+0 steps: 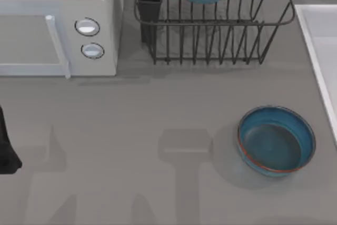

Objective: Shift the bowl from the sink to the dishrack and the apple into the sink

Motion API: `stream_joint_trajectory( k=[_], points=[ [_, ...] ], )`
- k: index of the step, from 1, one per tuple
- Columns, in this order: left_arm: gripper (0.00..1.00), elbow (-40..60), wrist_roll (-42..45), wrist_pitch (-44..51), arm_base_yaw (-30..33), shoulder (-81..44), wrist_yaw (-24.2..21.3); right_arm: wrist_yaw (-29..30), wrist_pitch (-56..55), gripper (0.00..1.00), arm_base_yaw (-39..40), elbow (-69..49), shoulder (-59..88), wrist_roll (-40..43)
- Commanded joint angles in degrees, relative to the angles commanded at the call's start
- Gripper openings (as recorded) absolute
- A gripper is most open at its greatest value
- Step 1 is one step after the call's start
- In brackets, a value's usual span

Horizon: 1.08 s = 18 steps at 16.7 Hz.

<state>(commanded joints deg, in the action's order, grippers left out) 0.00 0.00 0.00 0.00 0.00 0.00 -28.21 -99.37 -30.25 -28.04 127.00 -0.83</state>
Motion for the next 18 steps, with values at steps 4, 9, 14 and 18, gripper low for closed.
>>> stream_joint_trajectory(
  k=[4,9,14,18],
  points=[
    [1.0,0.0,0.0,0.0,0.0,0.0,0.0,0.0,0.0,1.0,0.0,0.0,0.0,0.0],
    [1.0,0.0,0.0,0.0,0.0,0.0,0.0,0.0,0.0,1.0,0.0,0.0,0.0,0.0],
    [1.0,0.0,0.0,0.0,0.0,0.0,0.0,0.0,3.25,1.0,2.52,2.88,-3.51,-0.95],
    [1.0,0.0,0.0,0.0,0.0,0.0,0.0,3.5,15.35,1.0,5.82,6.37,-16.22,-1.54]
  ],
)
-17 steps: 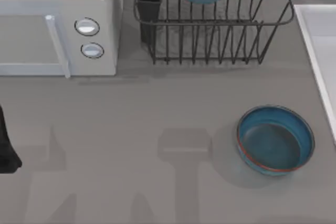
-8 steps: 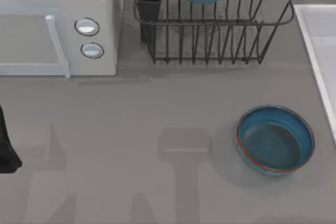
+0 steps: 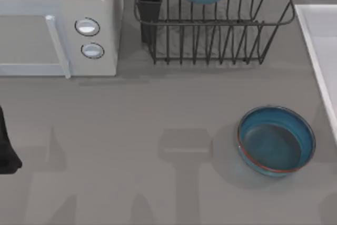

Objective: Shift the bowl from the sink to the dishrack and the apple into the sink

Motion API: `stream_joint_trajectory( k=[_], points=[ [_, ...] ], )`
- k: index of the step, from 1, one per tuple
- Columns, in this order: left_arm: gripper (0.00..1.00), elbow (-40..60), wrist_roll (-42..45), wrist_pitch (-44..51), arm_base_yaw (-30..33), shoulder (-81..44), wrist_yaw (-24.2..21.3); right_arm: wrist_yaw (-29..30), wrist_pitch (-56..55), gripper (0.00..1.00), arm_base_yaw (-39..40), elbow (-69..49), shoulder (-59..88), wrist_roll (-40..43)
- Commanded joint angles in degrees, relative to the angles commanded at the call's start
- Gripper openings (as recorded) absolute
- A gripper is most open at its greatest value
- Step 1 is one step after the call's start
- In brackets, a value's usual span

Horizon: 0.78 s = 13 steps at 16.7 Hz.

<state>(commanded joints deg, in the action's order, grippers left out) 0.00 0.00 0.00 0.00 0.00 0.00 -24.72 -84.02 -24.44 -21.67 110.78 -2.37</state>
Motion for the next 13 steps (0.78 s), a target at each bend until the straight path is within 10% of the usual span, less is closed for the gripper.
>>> stream_joint_trajectory(
  k=[13],
  points=[
    [1.0,0.0,0.0,0.0,0.0,0.0,0.0,12.46,49.78,1.0,14.72,8.64,-76.69,5.18]
  ],
)
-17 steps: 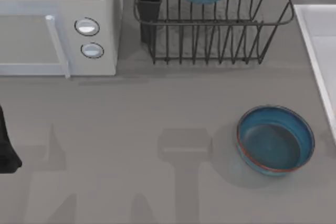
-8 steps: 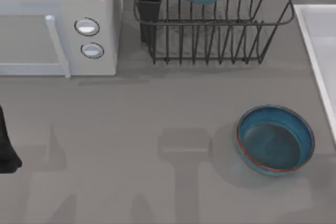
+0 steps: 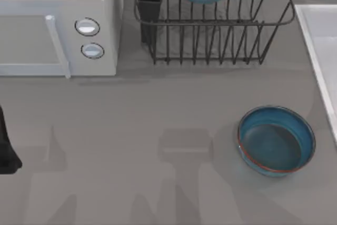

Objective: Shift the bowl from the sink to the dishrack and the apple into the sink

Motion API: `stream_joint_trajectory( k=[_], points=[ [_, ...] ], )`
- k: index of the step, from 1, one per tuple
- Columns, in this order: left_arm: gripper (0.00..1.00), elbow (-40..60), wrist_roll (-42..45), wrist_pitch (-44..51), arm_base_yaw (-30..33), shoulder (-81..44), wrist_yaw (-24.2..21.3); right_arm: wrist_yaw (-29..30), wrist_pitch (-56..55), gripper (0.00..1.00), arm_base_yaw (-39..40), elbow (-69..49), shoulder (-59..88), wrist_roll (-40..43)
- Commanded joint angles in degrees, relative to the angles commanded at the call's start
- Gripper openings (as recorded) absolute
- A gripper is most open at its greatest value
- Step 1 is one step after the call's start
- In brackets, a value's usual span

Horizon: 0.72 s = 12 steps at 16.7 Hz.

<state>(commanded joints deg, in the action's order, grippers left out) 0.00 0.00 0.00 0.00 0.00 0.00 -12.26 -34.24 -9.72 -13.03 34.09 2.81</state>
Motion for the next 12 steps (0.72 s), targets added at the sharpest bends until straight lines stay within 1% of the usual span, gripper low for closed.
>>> stream_joint_trajectory(
  k=[3,6,9,12],
  points=[
    [1.0,0.0,0.0,0.0,0.0,0.0,0.0,5.04,15.83,1.0,2.31,3.74,-16.48,0.95],
    [1.0,0.0,0.0,0.0,0.0,0.0,0.0,10.09,27.21,1.0,5.33,8.22,-27.54,0.09],
    [1.0,0.0,0.0,0.0,0.0,0.0,0.0,12.08,33.22,1.0,8.85,12.16,-33.14,-2.11],
    [1.0,0.0,0.0,0.0,0.0,0.0,0.0,12.26,34.24,1.0,9.72,13.03,-34.08,-2.81]
  ],
)
